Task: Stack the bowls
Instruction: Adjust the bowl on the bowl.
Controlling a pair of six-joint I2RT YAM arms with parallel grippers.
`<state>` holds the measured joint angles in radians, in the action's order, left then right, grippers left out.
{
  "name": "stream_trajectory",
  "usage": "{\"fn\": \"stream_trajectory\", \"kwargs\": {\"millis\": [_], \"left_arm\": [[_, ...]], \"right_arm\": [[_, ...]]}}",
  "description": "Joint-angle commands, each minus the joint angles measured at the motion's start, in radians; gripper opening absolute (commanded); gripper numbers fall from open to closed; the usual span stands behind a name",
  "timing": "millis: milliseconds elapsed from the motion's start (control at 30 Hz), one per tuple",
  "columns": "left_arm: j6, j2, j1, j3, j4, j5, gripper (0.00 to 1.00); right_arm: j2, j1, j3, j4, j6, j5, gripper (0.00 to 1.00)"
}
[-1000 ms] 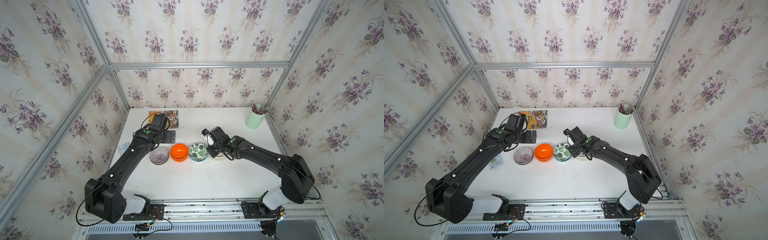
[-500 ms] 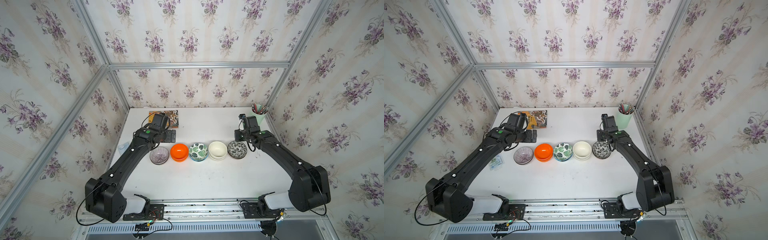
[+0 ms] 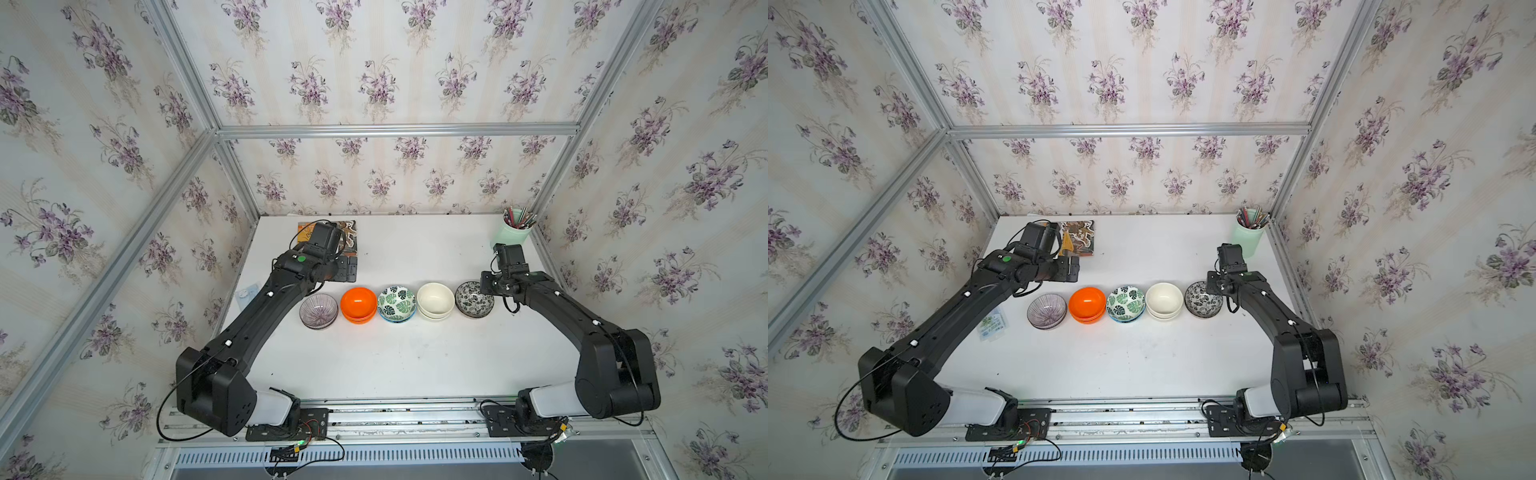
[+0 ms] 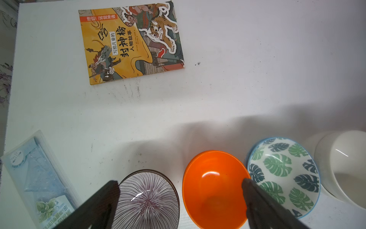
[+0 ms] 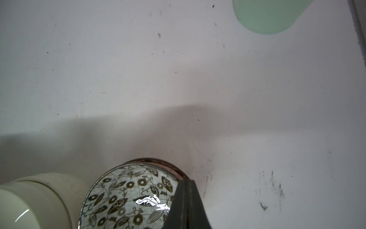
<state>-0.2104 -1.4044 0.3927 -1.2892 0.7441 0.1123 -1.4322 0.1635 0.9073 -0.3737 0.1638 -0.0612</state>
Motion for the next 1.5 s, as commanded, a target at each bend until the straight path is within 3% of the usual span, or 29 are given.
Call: {"fn": "stream_trajectory", "kwargs": {"millis": [0, 1033, 1300, 1367, 1400, 1433, 1467], "left_arm": [[0.016, 0.003, 0.0, 0.0, 0.0, 0.007, 1.0], [0.009, 0.012, -0.001, 0.022, -0.002, 0.015, 1.0], [0.011, 0.026, -0.001, 0.027, -0.005, 0.042, 1.0], [0.007, 0.029, -0.001, 0.03, -0.011, 0.072, 1.0], [0.01, 0.03, -0.002, 0.034, -0.02, 0.09, 1.0], [0.016, 0.032, -0.004, 0.039, -0.031, 0.114, 1.0], [0.021, 0.032, -0.011, 0.05, -0.053, 0.129, 1.0]], "right_arm": [[-0.004, -0.001, -0.003, 0.034, 0.012, 0.002, 0.0], [-0.054, -0.001, 0.011, 0.045, -0.016, 0.028, 0.0], [0.01, 0.0, 0.034, 0.042, -0.017, 0.0, 0.0], [0.042, -0.001, 0.021, 0.085, -0.013, 0.001, 0.27], [0.058, 0.0, 0.01, 0.111, -0.01, 0.0, 0.5], [0.073, -0.001, 0.001, 0.14, -0.009, -0.001, 0.89], [0.084, -0.001, -0.004, 0.163, -0.01, -0.004, 0.98]]}}
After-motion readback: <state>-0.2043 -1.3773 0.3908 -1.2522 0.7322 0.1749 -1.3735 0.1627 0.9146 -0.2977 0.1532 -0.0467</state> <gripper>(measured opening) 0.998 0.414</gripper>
